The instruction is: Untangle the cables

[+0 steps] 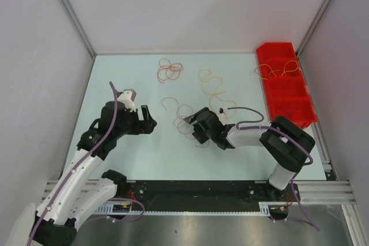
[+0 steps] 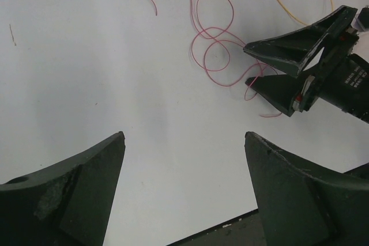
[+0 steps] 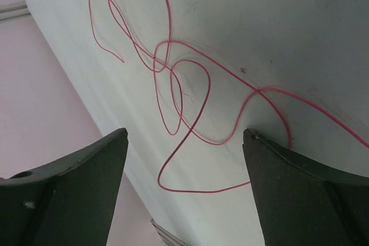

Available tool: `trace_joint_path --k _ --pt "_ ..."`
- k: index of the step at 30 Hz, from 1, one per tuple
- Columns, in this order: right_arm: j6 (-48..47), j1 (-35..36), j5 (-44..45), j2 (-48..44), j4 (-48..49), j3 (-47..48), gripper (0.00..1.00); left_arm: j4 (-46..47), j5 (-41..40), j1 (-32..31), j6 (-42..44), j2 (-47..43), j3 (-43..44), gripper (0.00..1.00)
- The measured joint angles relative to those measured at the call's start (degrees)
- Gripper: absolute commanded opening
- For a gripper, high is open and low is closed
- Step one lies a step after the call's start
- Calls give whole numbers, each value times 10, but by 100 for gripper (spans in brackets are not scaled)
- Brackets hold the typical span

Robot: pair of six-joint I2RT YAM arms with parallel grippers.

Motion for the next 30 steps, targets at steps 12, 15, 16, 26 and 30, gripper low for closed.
trace_joint_path --k 12,15,16,26,30 --pt "-2 -13 12 71 79 0 1 0 0 -8 0 -2 0 89" --pt "-8 -27 -2 85 100 1 0 0 0 -8 0 -2 0 89" --pt "-13 -31 -4 86 103 1 0 0 0 -8 0 -2 0 89" --pt "-166 -44 -3 -7 13 47 0 0 -2 -9 0 -2 0 89" --pt "-238 -49 9 -104 -27 106 0 0 -3 -9 0 -2 0 89"
